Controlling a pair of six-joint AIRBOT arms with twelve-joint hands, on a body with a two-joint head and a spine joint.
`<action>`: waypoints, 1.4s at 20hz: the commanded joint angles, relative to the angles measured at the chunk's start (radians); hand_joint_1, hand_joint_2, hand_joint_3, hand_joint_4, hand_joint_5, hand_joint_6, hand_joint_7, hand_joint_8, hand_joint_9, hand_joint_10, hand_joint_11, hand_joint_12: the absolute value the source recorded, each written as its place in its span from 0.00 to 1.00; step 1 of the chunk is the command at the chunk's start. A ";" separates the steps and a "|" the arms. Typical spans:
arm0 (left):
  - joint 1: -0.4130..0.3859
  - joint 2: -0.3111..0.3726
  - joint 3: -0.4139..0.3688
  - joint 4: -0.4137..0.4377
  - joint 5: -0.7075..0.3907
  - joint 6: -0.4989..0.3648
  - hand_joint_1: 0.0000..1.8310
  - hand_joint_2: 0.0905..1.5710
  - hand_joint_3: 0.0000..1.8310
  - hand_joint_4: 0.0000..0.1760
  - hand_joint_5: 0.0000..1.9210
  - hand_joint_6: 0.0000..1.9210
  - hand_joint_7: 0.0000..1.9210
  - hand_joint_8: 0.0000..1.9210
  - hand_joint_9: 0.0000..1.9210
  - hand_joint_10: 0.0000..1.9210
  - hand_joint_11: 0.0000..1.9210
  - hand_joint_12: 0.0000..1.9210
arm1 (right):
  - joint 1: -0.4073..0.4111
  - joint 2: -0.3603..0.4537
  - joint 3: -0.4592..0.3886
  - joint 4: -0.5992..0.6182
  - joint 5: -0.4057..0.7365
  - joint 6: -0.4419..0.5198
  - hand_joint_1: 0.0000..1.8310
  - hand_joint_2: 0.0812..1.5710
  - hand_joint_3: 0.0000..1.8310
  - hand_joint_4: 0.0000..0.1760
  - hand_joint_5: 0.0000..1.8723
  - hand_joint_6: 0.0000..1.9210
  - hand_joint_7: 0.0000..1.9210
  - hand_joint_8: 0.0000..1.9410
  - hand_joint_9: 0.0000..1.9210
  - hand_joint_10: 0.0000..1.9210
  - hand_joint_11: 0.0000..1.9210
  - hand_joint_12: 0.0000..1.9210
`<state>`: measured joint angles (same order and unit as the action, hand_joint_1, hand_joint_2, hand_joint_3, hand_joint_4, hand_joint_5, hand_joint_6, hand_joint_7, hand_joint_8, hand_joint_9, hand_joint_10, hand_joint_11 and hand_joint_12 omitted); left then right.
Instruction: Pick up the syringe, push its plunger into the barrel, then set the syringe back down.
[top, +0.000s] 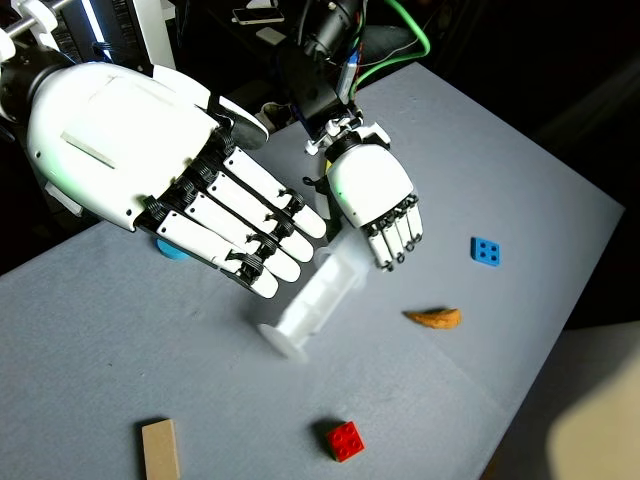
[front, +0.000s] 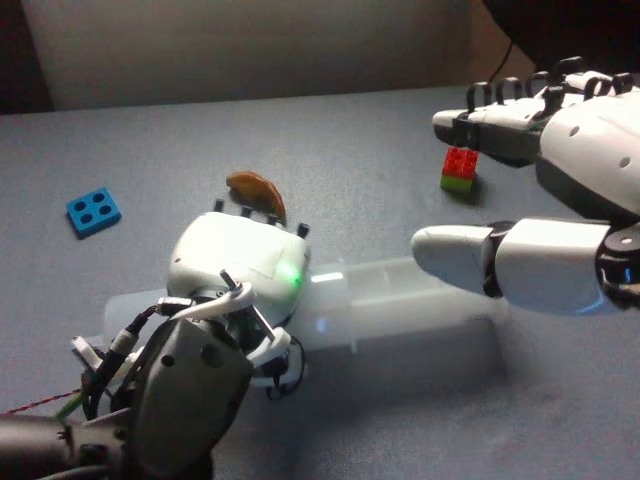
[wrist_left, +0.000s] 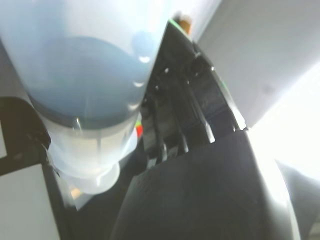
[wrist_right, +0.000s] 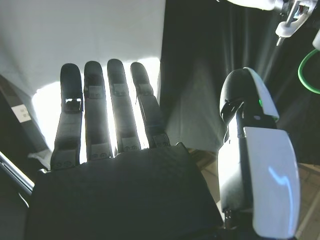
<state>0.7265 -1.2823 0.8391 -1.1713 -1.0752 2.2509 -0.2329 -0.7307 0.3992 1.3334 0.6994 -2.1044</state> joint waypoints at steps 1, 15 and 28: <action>-0.005 0.019 -0.002 0.102 -0.016 -0.001 0.80 0.77 0.00 0.00 0.38 0.65 0.28 0.73 0.36 0.72 0.36 0.87 | 0.016 0.004 -0.004 -0.064 0.067 0.014 0.12 0.69 0.00 0.00 0.15 0.00 0.17 0.00 0.15 0.00 0.00 0.42; -0.119 0.168 0.006 0.235 0.232 -0.079 0.81 0.76 0.00 0.00 0.34 0.66 0.35 0.67 0.43 0.70 0.31 0.86 | 0.034 -0.007 -0.022 -0.103 0.195 0.141 0.09 0.70 0.00 0.00 0.13 0.00 0.15 0.00 0.13 0.00 0.00 0.37; -0.197 0.270 0.012 0.249 0.359 -0.042 0.81 0.76 0.00 0.00 0.35 0.64 0.34 0.69 0.43 0.69 0.31 0.89 | 0.028 -0.071 -0.026 0.043 0.370 0.624 0.10 0.70 0.00 0.00 0.13 0.00 0.14 0.00 0.13 0.00 0.00 0.36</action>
<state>0.5423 -1.0183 0.8482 -0.9779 -0.6449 2.2024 -0.2161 -0.8082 0.3763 1.4746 1.0248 -1.4746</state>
